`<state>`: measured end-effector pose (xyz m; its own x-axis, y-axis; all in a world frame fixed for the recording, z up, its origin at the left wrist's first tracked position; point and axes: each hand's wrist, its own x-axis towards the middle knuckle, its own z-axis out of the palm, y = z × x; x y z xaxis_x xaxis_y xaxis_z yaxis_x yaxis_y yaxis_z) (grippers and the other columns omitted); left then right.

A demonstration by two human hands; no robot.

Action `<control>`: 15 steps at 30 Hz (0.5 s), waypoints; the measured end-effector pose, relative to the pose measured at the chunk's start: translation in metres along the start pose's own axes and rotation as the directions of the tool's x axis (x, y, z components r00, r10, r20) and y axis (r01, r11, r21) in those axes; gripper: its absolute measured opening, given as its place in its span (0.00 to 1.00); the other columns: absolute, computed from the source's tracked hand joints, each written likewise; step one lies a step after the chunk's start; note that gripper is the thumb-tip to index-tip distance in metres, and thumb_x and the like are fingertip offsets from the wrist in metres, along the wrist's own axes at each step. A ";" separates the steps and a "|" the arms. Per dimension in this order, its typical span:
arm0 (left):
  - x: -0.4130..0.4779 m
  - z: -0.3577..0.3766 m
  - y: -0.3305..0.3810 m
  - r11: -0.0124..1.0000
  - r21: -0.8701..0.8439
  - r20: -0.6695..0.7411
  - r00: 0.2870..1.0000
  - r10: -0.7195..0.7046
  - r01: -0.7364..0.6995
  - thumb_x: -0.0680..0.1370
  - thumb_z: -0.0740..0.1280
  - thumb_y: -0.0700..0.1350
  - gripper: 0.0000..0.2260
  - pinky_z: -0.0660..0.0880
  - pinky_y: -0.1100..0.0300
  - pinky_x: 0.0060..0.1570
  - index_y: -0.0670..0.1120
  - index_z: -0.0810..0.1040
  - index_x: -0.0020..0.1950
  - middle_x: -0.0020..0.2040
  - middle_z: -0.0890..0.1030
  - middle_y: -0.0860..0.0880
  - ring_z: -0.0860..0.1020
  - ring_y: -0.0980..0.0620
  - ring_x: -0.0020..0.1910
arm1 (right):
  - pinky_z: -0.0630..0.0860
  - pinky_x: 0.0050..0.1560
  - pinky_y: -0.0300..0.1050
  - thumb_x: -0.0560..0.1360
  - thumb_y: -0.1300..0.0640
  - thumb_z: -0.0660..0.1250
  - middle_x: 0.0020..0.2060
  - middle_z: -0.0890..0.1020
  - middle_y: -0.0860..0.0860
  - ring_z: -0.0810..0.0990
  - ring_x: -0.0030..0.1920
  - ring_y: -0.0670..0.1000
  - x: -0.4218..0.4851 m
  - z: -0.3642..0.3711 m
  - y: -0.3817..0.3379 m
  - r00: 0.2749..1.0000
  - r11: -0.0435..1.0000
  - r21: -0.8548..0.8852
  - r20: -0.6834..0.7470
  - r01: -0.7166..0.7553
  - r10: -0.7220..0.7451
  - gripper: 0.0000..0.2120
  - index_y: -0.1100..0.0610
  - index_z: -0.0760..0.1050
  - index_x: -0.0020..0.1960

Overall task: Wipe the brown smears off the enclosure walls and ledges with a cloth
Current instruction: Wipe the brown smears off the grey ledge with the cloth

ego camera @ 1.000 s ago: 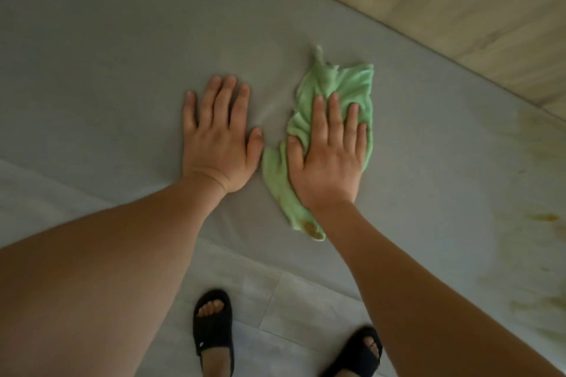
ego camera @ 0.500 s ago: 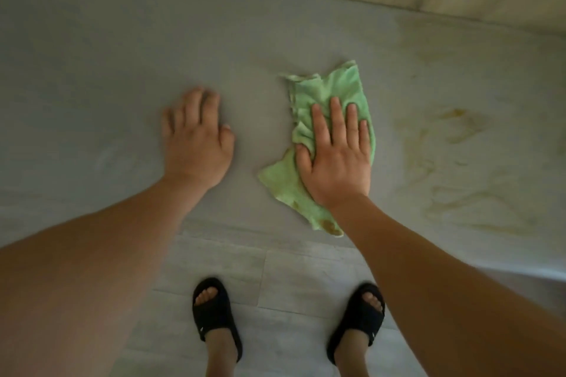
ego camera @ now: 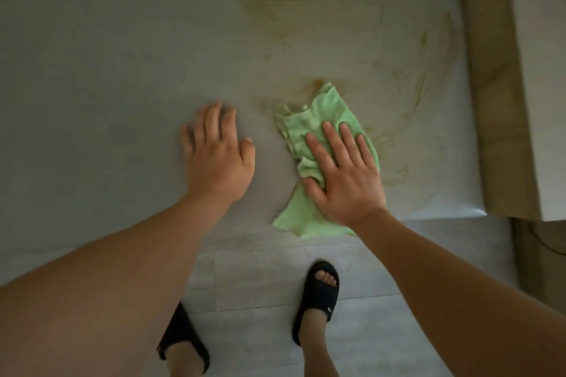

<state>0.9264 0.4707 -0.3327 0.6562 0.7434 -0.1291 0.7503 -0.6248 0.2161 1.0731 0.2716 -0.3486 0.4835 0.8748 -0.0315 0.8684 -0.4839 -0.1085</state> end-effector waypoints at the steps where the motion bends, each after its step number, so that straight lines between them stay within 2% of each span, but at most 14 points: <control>1: -0.003 0.002 0.008 1.000 0.003 0.000 1.000 0.000 0.000 0.78 0.55 0.54 0.29 0.59 0.35 0.74 0.42 0.68 0.76 0.78 0.67 0.41 0.63 0.38 0.77 | 0.53 0.81 0.62 0.80 0.36 0.59 0.82 0.59 0.54 0.55 0.83 0.60 -0.004 -0.001 0.009 1.000 1.000 -0.003 -0.003 -0.020 0.020 0.34 0.47 0.60 0.83; 4: -0.016 0.008 0.034 1.000 -0.002 0.005 1.000 -0.013 0.013 0.77 0.58 0.52 0.29 0.60 0.34 0.74 0.41 0.68 0.76 0.78 0.66 0.40 0.63 0.38 0.77 | 0.52 0.81 0.62 0.81 0.37 0.59 0.83 0.59 0.54 0.53 0.83 0.60 -0.016 0.000 0.026 1.000 1.000 -0.004 0.005 -0.009 0.010 0.34 0.48 0.59 0.83; 6: -0.024 0.010 0.051 0.999 -0.018 0.011 0.999 0.049 -0.049 0.74 0.61 0.50 0.29 0.62 0.35 0.72 0.41 0.69 0.74 0.77 0.67 0.40 0.65 0.37 0.75 | 0.53 0.81 0.63 0.81 0.37 0.60 0.83 0.59 0.55 0.53 0.83 0.60 -0.021 -0.002 0.041 0.996 0.997 -0.005 0.028 0.080 -0.080 0.35 0.49 0.59 0.83; 8: -0.028 0.011 0.070 0.971 -0.055 -0.006 0.973 0.232 -0.232 0.71 0.63 0.48 0.27 0.65 0.37 0.69 0.42 0.73 0.70 0.74 0.70 0.40 0.69 0.36 0.70 | 0.54 0.80 0.63 0.81 0.37 0.58 0.82 0.59 0.55 0.54 0.83 0.60 -0.022 -0.009 0.056 0.979 0.981 0.023 0.059 0.192 -0.193 0.34 0.50 0.60 0.83; 10: -0.026 0.009 0.089 0.897 -0.096 -0.064 0.901 0.428 -0.433 0.70 0.63 0.45 0.21 0.68 0.41 0.61 0.42 0.76 0.62 0.66 0.75 0.41 0.73 0.36 0.62 | 0.55 0.80 0.62 0.82 0.39 0.57 0.81 0.62 0.56 0.57 0.82 0.60 -0.024 -0.019 0.064 0.975 0.969 0.134 0.059 0.207 -0.216 0.32 0.51 0.62 0.82; 11: -0.023 0.008 0.100 0.862 -0.119 -0.081 0.871 0.485 -0.492 0.70 0.62 0.45 0.18 0.70 0.43 0.57 0.42 0.77 0.58 0.61 0.76 0.41 0.74 0.37 0.58 | 0.59 0.79 0.62 0.82 0.40 0.57 0.80 0.65 0.57 0.61 0.80 0.61 -0.028 -0.025 0.068 0.987 0.967 0.206 0.028 0.149 -0.158 0.30 0.52 0.66 0.80; 13: -0.017 0.005 0.115 0.833 -0.153 -0.083 0.847 0.526 -0.532 0.69 0.61 0.44 0.13 0.73 0.44 0.51 0.41 0.76 0.51 0.54 0.76 0.41 0.74 0.38 0.53 | 0.70 0.69 0.62 0.81 0.45 0.61 0.71 0.72 0.60 0.72 0.69 0.63 -0.032 -0.037 0.078 0.994 0.957 0.287 -0.093 -0.028 0.057 0.25 0.57 0.74 0.73; 15: -0.012 0.005 0.123 0.823 -0.148 -0.081 0.836 0.542 -0.548 0.71 0.62 0.44 0.11 0.73 0.44 0.49 0.41 0.76 0.49 0.52 0.76 0.41 0.73 0.39 0.51 | 0.73 0.59 0.61 0.80 0.49 0.64 0.63 0.76 0.60 0.75 0.59 0.63 -0.036 -0.046 0.090 0.956 0.952 0.249 -0.186 -0.176 0.225 0.20 0.59 0.78 0.66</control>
<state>1.0108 0.3837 -0.3093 0.9493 0.3020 0.0875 0.2459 -0.8866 0.3916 1.1391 0.1954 -0.3111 0.6784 0.7231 0.1300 0.7146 -0.6083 -0.3454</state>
